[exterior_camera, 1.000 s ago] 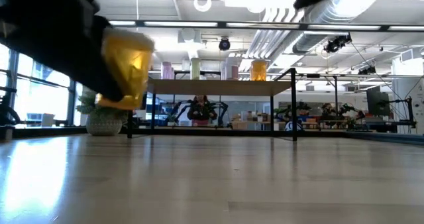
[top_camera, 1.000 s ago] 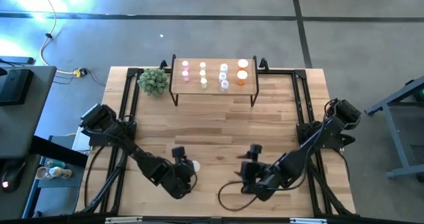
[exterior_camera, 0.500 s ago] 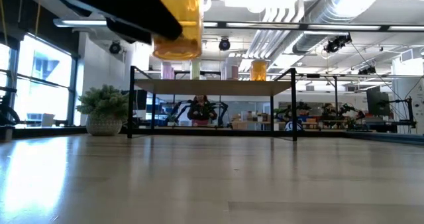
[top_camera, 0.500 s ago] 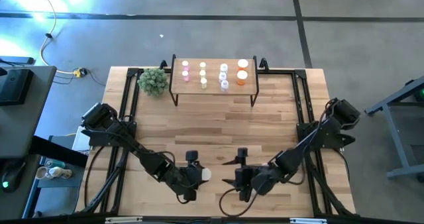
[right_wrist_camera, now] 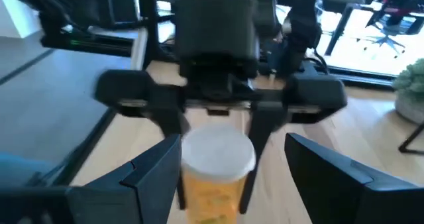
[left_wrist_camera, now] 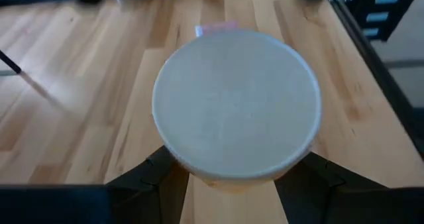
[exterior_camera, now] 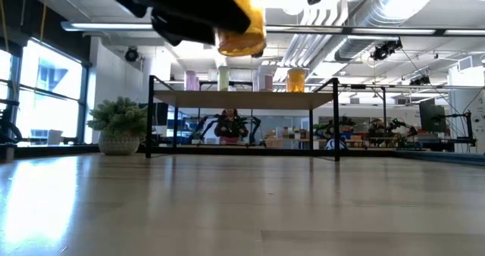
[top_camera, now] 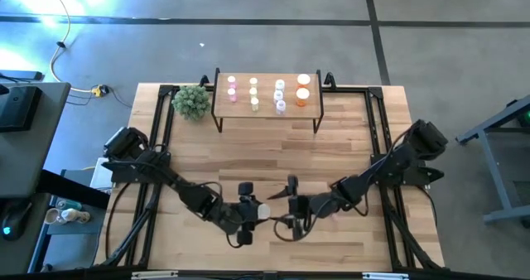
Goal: Pick and place medicine bottles onto shelf by color
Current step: Put the orange pill bottle aligned with the other orange pill bottles on the shelf
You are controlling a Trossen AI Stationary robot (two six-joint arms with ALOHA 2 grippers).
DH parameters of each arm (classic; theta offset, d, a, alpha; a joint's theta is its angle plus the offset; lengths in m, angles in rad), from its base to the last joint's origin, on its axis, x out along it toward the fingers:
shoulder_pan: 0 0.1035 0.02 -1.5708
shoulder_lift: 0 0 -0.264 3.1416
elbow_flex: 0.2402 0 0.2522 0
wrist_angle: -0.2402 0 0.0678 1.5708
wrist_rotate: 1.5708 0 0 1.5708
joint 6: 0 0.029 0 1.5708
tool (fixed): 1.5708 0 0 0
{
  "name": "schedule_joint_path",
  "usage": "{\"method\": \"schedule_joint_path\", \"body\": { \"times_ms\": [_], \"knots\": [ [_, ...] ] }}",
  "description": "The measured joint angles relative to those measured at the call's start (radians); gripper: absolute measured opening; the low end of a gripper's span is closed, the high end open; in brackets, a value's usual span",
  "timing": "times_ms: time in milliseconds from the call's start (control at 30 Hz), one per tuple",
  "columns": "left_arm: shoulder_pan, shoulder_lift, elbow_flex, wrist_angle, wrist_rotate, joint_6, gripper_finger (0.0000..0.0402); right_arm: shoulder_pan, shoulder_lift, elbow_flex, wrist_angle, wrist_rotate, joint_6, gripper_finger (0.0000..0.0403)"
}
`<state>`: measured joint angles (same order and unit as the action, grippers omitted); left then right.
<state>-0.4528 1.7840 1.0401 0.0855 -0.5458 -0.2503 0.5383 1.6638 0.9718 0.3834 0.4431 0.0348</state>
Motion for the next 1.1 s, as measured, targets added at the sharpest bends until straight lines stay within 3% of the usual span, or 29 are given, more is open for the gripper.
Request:
{"method": "schedule_joint_path", "body": {
  "times_ms": [1100],
  "knots": [
    [0.097, 0.0, 0.0, 0.121, 0.048, -0.004, 0.0182, -0.036, 0.0, -0.03, -0.02, -0.026, 0.097, 0.0247]
  ]
}}
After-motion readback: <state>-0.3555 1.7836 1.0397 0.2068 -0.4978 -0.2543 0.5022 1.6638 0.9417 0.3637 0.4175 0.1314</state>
